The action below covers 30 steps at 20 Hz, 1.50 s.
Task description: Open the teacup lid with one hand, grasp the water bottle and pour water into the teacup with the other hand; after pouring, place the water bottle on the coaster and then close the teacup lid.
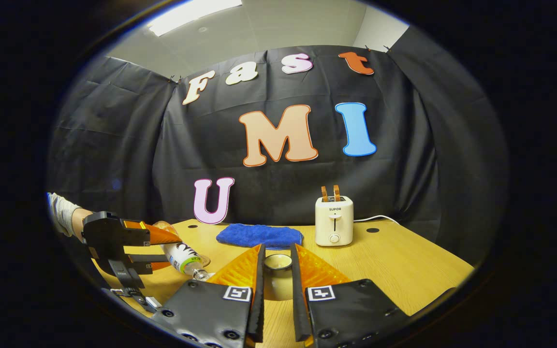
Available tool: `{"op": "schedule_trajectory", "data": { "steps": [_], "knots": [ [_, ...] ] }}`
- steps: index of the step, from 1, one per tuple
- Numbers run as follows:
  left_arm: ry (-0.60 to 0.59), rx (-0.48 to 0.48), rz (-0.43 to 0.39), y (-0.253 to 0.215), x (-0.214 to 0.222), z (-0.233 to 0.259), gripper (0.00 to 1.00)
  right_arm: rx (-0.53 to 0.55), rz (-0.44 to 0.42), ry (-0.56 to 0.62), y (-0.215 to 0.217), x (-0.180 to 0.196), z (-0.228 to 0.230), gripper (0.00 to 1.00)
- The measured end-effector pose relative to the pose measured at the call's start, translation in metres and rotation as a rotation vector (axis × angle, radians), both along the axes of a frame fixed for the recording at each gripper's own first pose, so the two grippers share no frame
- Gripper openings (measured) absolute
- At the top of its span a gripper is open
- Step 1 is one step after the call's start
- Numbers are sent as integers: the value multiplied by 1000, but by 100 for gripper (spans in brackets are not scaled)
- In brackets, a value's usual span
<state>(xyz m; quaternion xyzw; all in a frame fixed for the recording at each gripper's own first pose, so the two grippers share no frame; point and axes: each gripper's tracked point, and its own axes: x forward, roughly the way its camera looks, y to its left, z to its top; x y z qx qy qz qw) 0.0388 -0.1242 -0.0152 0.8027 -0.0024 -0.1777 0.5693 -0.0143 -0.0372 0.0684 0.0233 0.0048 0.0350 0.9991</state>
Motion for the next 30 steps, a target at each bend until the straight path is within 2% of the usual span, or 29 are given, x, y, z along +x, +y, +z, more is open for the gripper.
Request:
{"op": "schedule_trajectory", "data": {
  "steps": [21, 26, 30],
  "knots": [
    [-85, 253, -28, -14, 0, 34, 61, -2, 22, 2, 8, -3, 1, 28],
    [-102, 269, -28, -17, -3, 40, 63, 9, 22, -8, 6, -4, 5, 28],
    [-98, 235, -28, -17, -2, 40, 62, 13, 18, -4, 5, -5, 4, 28]
  ]
}}
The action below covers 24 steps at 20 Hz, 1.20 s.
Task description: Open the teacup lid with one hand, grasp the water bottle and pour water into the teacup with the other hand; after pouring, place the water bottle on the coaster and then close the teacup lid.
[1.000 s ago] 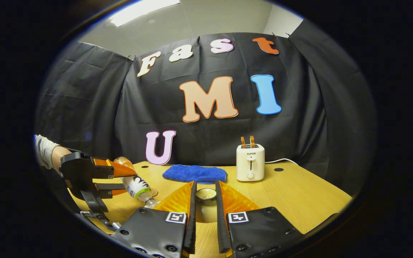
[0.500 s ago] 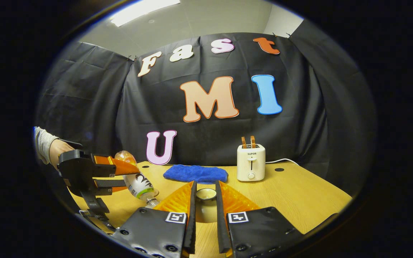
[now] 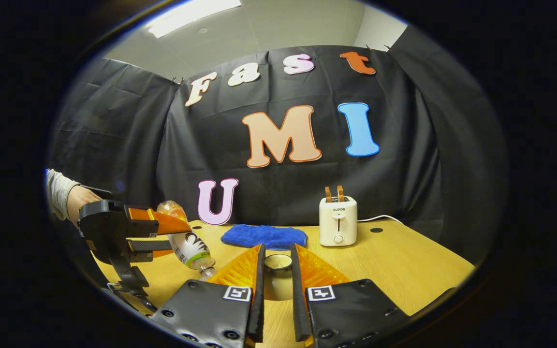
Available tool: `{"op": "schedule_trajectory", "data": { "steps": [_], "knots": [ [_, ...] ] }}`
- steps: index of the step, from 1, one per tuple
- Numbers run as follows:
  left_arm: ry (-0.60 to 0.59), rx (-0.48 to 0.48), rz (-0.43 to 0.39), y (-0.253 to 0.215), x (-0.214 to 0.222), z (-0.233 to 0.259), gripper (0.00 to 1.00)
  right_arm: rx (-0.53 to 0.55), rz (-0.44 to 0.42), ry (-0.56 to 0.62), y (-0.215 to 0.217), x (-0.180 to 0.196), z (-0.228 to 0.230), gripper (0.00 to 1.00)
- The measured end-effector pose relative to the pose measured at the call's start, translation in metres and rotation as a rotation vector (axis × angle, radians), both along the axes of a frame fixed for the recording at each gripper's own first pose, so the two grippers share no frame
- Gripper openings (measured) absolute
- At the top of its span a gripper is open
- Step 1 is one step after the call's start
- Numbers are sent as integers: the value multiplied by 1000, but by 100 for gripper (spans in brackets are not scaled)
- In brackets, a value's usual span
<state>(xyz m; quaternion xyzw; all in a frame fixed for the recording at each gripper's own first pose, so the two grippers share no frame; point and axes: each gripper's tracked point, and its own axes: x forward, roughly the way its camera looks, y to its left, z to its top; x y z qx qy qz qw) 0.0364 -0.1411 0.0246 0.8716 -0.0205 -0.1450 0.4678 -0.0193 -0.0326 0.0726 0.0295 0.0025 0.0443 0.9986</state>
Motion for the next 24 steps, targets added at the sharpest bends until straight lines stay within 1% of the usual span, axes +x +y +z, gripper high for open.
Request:
{"op": "schedule_trajectory", "data": {
  "steps": [1, 3, 6, 9, 10, 13, 15, 17, 18, 19, 20, 24],
  "knots": [
    [14, -16, 8, 1, 0, -2, 61, 1, 2, 0, 0, 0, 0, 28],
    [38, -68, -4, -2, 0, -4, 61, -3, 4, 2, 1, 2, -1, 28],
    [86, -171, 24, 2, -1, -15, 61, 0, 10, 12, 3, 2, -5, 28],
    [107, -241, 34, 8, -11, -23, 61, -4, 17, 19, 7, 2, -7, 28],
    [128, -266, 50, 12, -13, -29, 61, -7, 19, 18, 9, 2, -8, 28],
    [177, -365, 74, 13, -17, -42, 61, -11, 30, 18, 15, 3, -8, 27],
    [209, -469, 96, 15, -20, -45, 60, -14, 39, 24, 19, 3, -11, 28],
    [236, -586, 121, 14, -22, -46, 60, -19, 49, 29, 24, 4, -13, 27],
    [251, -643, 131, 13, -24, -45, 60, -20, 53, 32, 26, 4, -15, 28],
    [263, -705, 138, 11, -25, -44, 59, -21, 57, 36, 28, 5, -16, 27],
    [281, -762, 147, 10, -27, -45, 62, -22, 62, 39, 30, 4, -18, 28],
    [303, -930, 175, 8, -28, -43, 60, -30, 73, 42, 36, 4, -19, 28]
  ]
}}
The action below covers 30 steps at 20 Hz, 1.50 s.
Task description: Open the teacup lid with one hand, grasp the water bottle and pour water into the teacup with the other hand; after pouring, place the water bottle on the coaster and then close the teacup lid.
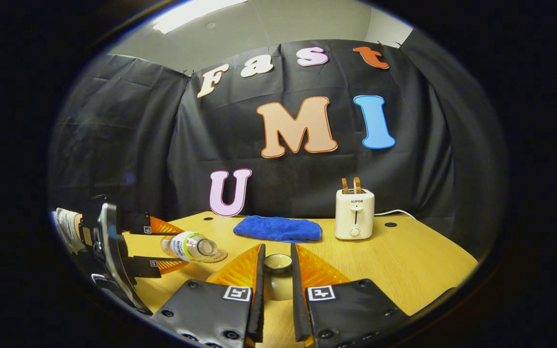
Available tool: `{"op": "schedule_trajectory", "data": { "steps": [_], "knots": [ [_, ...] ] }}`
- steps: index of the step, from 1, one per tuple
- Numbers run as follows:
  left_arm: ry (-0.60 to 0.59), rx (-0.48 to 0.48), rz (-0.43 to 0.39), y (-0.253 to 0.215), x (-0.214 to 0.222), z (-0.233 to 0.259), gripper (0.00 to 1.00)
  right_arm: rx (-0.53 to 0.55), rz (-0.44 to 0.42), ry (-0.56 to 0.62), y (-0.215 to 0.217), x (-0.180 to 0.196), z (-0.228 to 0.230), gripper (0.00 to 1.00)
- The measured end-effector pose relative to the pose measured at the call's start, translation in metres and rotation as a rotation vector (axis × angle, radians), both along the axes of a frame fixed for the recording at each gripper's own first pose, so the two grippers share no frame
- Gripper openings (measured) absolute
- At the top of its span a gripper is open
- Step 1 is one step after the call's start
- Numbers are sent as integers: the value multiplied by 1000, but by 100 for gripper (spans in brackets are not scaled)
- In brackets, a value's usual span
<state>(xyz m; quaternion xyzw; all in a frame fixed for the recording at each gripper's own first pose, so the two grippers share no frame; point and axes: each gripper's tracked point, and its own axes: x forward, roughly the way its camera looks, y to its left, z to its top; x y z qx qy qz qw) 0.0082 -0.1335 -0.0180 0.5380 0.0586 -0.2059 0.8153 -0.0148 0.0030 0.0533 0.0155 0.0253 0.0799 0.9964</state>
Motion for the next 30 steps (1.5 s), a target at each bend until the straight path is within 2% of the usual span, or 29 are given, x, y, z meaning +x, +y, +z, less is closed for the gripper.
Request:
{"op": "schedule_trajectory", "data": {
  "steps": [3, 4, 7, 18, 20, 23, 25, 27, 30],
  "knots": [
    [9, -117, 26, 1, 1, 5, 58, -4, 7, 1, 3, 0, -1, 29],
    [16, -171, 40, 3, 4, 9, 61, -4, 8, 3, 4, 0, -2, 29],
    [34, -328, 75, 3, 6, 17, 60, -6, 12, 7, 7, 0, -4, 28],
    [15, -733, 240, 34, 43, 42, 61, -23, 32, 17, 16, 0, -10, 29],
    [37, -804, 250, 35, 54, 42, 60, -25, 33, 22, 17, 1, -12, 28],
    [82, -959, 268, 33, 68, 42, 58, -27, 31, 29, 17, 3, -14, 28],
    [103, -1055, 268, 34, 77, 39, 60, -24, 37, 34, 19, 2, -16, 27],
    [115, -1105, 276, 35, 89, 38, 60, -24, 38, 36, 19, 2, -17, 28],
    [89, -1121, 289, 44, 103, 33, 61, -24, 37, 36, 19, 2, -17, 28]
  ]
}}
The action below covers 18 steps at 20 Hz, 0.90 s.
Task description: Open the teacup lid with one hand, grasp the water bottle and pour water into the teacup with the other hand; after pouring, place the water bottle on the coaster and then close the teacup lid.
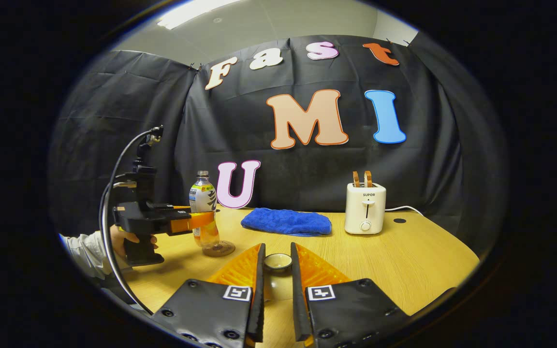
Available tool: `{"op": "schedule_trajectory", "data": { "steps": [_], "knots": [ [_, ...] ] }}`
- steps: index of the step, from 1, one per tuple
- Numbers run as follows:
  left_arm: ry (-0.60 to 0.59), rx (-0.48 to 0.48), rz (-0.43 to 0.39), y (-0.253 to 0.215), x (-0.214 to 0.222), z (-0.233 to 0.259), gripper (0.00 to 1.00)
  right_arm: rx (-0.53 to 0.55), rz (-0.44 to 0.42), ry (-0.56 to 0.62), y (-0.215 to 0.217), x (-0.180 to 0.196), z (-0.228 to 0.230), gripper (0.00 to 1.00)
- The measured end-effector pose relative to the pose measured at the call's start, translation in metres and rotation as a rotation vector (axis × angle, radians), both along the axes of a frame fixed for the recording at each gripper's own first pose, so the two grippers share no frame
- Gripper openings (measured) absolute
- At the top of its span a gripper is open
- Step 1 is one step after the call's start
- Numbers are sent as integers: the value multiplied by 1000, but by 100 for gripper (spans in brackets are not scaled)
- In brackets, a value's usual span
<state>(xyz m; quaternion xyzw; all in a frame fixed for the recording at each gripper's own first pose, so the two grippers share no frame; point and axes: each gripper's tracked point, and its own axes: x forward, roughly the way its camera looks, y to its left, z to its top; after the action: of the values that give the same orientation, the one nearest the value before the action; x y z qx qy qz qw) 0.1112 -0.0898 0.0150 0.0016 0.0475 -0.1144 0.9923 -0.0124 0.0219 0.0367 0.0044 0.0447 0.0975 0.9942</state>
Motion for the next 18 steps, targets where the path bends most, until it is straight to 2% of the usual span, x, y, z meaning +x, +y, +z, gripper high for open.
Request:
{"op": "schedule_trajectory", "data": {
  "steps": [14, 18],
  "knots": [
    [36, -31, 10, -4, 24, -22, 61, 4, -6, 9, -3, 2, -4, 28],
    [41, -42, 2, -6, 20, -23, 68, 0, 0, 8, 0, 1, -3, 28]
  ]
}}
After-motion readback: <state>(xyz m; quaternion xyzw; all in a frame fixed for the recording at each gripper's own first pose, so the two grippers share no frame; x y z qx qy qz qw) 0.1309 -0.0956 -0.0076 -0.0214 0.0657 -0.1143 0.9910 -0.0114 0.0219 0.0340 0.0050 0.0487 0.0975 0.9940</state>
